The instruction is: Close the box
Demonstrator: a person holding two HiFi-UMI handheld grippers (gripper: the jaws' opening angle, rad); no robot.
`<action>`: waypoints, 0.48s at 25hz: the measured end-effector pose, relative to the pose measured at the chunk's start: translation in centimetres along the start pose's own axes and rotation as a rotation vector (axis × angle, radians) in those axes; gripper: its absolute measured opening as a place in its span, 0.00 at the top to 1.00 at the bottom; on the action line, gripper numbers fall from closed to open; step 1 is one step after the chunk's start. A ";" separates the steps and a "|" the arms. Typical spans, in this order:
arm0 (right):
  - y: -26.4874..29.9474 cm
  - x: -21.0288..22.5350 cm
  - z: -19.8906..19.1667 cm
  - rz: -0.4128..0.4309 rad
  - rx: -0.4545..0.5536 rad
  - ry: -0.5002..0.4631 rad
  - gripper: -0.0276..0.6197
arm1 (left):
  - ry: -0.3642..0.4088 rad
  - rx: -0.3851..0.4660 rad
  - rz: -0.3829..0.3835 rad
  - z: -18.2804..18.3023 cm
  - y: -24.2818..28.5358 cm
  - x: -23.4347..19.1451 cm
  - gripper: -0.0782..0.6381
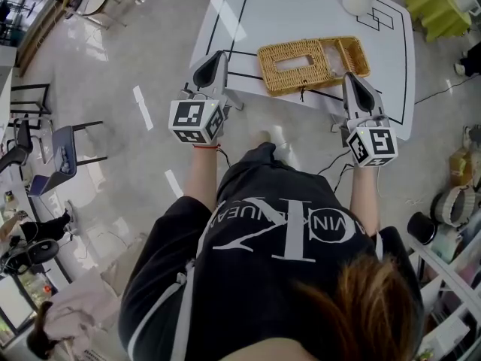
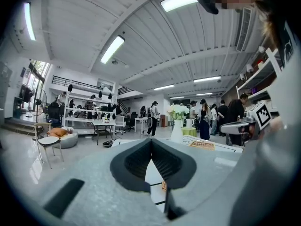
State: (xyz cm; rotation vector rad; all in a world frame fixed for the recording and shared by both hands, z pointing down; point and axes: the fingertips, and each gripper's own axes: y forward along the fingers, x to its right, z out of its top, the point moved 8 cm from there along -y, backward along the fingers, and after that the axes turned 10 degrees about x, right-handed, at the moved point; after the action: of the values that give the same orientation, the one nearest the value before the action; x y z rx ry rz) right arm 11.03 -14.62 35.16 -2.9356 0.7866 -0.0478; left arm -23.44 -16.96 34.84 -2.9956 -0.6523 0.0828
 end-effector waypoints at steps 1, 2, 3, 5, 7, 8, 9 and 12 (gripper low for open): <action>0.0 0.0 0.2 0.000 0.004 -0.001 0.96 | -0.001 0.007 0.003 0.2 0.0 0.0 0.88; 0.0 0.1 0.3 -0.001 0.009 -0.002 0.96 | -0.001 0.013 0.005 0.3 0.0 0.0 0.88; 0.0 0.2 0.5 -0.002 0.013 -0.004 0.96 | 0.000 0.019 0.008 0.5 0.0 0.0 0.88; 0.1 0.3 0.8 -0.004 0.022 -0.007 0.96 | 0.006 0.032 0.014 0.8 0.0 -0.1 0.88; 0.1 0.3 1.0 -0.006 0.030 -0.010 0.96 | 0.010 0.043 0.022 1.1 -0.1 -0.2 0.88; 0.1 0.3 1.1 -0.007 0.032 -0.011 0.96 | 0.011 0.048 0.027 1.2 -0.1 -0.2 0.88; 0.2 0.4 1.2 -0.007 0.035 -0.011 0.96 | 0.013 0.053 0.031 1.3 -0.1 -0.3 0.88; 0.4 0.6 1.3 -0.007 0.041 -0.013 0.96 | 0.019 0.068 0.038 1.6 0.0 -0.4 0.88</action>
State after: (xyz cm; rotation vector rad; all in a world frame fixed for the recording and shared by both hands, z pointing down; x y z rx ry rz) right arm 11.40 -15.12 33.83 -2.8976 0.7640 -0.0441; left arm -23.93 -17.00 33.25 -2.9404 -0.5782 0.0765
